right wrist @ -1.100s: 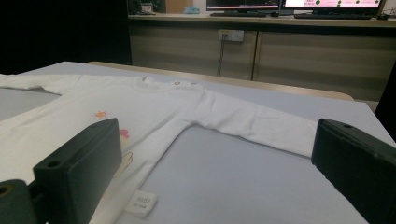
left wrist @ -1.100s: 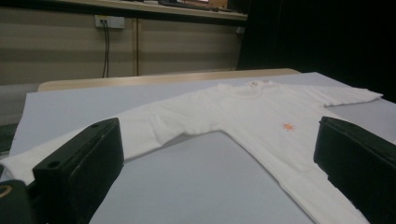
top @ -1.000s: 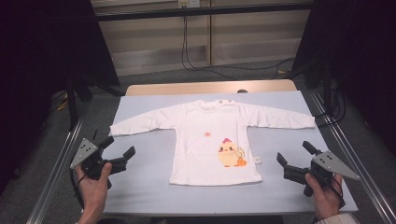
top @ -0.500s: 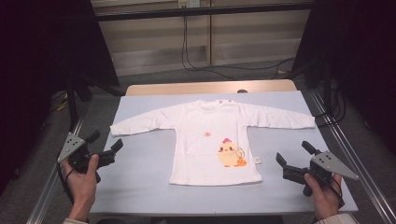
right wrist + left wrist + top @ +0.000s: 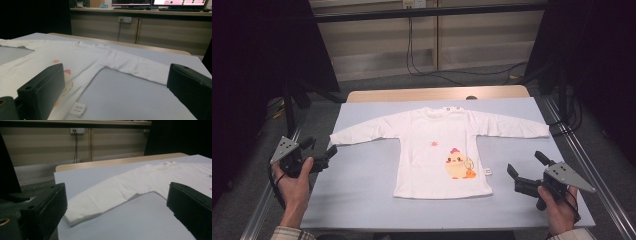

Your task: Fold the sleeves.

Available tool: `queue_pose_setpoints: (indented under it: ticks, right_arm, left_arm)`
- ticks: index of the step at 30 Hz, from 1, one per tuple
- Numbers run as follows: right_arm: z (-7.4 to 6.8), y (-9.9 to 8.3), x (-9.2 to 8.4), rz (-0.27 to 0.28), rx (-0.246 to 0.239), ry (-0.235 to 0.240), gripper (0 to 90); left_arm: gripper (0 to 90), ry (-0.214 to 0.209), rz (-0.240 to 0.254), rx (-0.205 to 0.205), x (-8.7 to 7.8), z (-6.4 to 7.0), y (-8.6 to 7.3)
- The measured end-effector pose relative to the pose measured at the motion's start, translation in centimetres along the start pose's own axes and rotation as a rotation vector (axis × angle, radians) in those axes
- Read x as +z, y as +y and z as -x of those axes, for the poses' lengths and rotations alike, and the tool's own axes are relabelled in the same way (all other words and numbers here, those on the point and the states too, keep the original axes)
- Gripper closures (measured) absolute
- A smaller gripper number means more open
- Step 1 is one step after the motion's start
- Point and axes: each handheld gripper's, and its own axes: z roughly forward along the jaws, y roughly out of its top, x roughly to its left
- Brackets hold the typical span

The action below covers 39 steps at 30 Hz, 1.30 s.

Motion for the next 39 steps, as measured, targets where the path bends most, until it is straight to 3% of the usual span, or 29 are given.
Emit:
queue_pose_setpoints:
  ticks: [6,8,11,17,26,28,35,38,39]
  right_arm:
    - [0.0,0.0,0.0,-0.001,0.002,0.000,1.4]
    - [0.0,0.0,0.0,-0.001,0.000,0.001,1.4]
    - [0.0,0.0,0.0,-0.001,-0.004,0.001,1.4]
    - [0.0,0.0,0.1,-0.002,0.000,0.003,1.4]
    - [0.0,0.0,0.0,-0.003,-0.004,0.004,1.4]
    - [0.0,0.0,0.1,-0.004,-0.006,0.003,1.4]
    - [0.0,-0.1,0.1,-0.009,-0.006,0.010,1.4]
    - [0.0,-0.1,0.1,-0.009,-0.007,0.011,1.4]
    - [0.0,-0.1,0.1,-0.010,-0.005,0.011,1.3]
  left_arm:
    - [2.7,0.011,0.005,-0.007,-0.1,-0.8,0.4]
    - [5.1,0.020,0.007,0.020,0.0,-0.9,0.4]
    - [5.1,0.018,0.012,-0.001,0.3,-1.1,0.2]
    - [4.5,0.029,-0.002,-0.001,1.0,-1.6,0.4]
    - [3.8,0.035,-0.047,-0.004,2.7,-2.5,0.6]
    - [3.9,0.014,-0.061,-0.021,3.1,-2.7,0.7]
    - [5.0,0.004,-0.122,-0.017,4.0,-3.6,0.8]
    - [5.8,0.036,-0.130,-0.007,4.4,-3.9,0.8]
    - [5.7,0.017,-0.135,-0.023,4.6,-4.2,0.8]
